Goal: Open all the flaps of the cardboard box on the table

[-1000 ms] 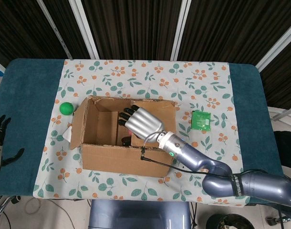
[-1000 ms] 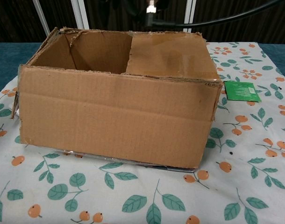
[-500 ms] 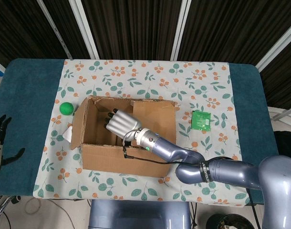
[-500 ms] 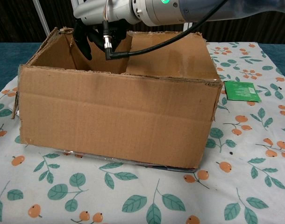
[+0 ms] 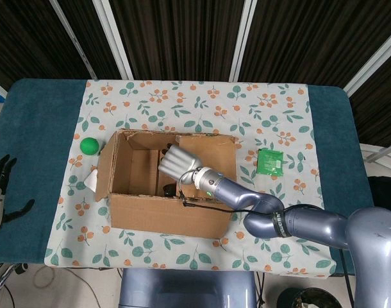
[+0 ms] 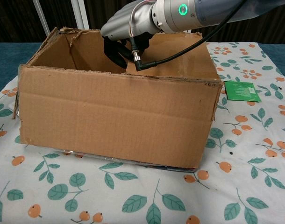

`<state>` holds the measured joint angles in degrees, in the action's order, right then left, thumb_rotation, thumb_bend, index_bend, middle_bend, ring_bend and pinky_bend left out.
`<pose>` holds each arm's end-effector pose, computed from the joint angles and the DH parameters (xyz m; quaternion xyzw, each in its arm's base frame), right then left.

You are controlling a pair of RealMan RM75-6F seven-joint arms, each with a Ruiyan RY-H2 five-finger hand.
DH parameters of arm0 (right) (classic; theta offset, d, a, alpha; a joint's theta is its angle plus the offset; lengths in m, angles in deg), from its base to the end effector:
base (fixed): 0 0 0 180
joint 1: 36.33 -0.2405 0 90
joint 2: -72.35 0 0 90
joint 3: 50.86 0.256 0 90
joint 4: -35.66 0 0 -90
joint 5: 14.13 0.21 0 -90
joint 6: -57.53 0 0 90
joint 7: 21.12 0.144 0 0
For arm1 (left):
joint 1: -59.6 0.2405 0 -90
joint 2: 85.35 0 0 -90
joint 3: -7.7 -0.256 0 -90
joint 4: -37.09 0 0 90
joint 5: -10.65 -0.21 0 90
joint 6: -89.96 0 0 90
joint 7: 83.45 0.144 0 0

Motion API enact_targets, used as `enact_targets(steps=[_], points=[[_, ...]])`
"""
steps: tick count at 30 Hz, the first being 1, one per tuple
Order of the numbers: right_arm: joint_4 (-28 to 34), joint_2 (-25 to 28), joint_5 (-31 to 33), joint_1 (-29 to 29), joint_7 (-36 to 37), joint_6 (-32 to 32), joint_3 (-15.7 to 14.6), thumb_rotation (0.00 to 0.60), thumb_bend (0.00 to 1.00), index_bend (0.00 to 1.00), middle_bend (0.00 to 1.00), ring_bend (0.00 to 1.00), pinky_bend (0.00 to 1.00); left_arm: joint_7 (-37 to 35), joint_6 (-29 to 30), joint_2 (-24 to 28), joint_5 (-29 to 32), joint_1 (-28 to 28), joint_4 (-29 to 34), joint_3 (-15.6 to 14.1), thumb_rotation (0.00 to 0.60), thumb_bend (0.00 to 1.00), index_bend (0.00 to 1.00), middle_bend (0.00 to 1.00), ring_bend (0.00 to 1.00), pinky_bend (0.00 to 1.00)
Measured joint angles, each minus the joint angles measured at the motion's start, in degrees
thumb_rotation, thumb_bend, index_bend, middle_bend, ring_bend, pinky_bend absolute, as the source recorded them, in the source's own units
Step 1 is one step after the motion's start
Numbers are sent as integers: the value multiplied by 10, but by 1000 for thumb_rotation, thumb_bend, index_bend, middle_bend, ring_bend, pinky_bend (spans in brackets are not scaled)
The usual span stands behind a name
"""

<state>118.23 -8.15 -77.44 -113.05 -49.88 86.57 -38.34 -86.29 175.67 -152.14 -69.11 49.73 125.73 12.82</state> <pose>0.0422 -0.3971 -0.0084 0.9087 -0.0667 0.2894 0.2932 -0.3124 0.2171 0.1636 -0.5578 -0.3816 -0.4242 0.6027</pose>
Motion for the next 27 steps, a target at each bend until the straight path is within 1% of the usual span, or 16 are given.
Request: enact_targets(steps=[6, 10, 19, 27], points=[[10, 20, -12, -12, -19, -6, -24, 600, 1000, 633, 511, 279, 283, 0, -1, 0, -5, 2, 0, 2, 600, 189, 0, 0, 0, 0], [19, 34, -30, -18, -30, -5, -35, 600, 1000, 642, 521, 281, 283, 1, -3, 0, -7, 3, 1, 2, 600, 189, 0, 0, 0, 0], [48, 77, -50, -38, -41, -9, -39, 600, 1000, 644, 524, 282, 283, 1, -6, 1, -10, 5, 3, 5, 600, 189, 0, 0, 0, 0], [80, 127, -46, -60, -56, -17, -37, 600, 1000, 651, 530, 282, 284, 1, -8, 1, -12, 7, 5, 6, 600, 189, 0, 0, 0, 0]])
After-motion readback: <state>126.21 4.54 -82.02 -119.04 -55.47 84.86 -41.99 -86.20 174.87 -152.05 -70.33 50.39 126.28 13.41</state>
